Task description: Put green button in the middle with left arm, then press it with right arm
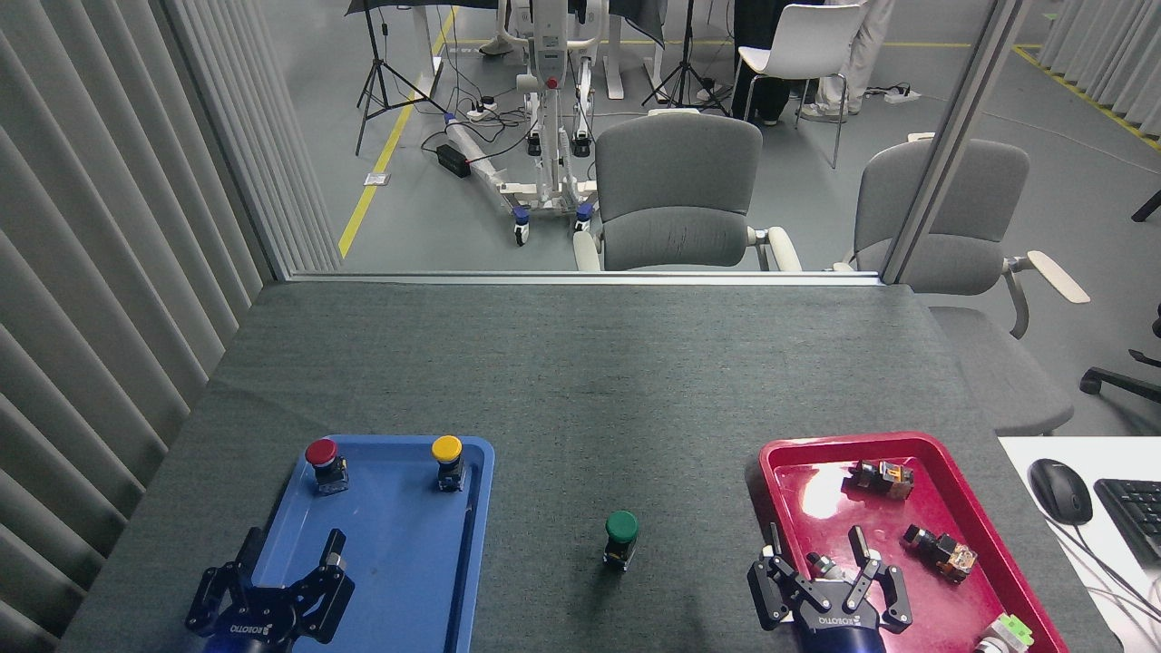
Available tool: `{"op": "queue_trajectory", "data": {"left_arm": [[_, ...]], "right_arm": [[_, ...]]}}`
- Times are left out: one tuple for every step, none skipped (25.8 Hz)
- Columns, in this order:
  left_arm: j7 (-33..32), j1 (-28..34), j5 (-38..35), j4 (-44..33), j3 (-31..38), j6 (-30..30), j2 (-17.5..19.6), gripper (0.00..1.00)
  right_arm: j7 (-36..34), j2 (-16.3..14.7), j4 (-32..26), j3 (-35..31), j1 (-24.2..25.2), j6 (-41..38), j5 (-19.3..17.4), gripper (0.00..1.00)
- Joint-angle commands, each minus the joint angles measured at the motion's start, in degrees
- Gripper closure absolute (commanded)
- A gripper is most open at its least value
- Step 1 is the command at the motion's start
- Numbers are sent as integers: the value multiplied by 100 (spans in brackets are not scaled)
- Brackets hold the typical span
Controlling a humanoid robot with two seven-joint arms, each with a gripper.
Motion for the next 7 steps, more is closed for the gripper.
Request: {"op": "queue_trajectory", "data": {"left_arm": [[1,29,0,7,1,-35,2,1],[1,37,0,7,10,-43,2,1],[1,37,0,7,10,-35,2,1],[1,37,0,7,10,-43,2,1],[1,37,0,7,10,-43,2,1],[1,46,0,7,10,-35,2,1],[1,46,0,7,10,-43,2,1]], "right_arm": [[0,-3,0,0,1,0,0,1],[0,-3,0,0,1,0,0,1],[0,-3,0,0,1,0,0,1],[9,-3,0,0,1,0,0,1],[0,-3,0,0,1,0,0,1],[0,-3,0,0,1,0,0,1],[0,-3,0,0,1,0,0,1]]}}
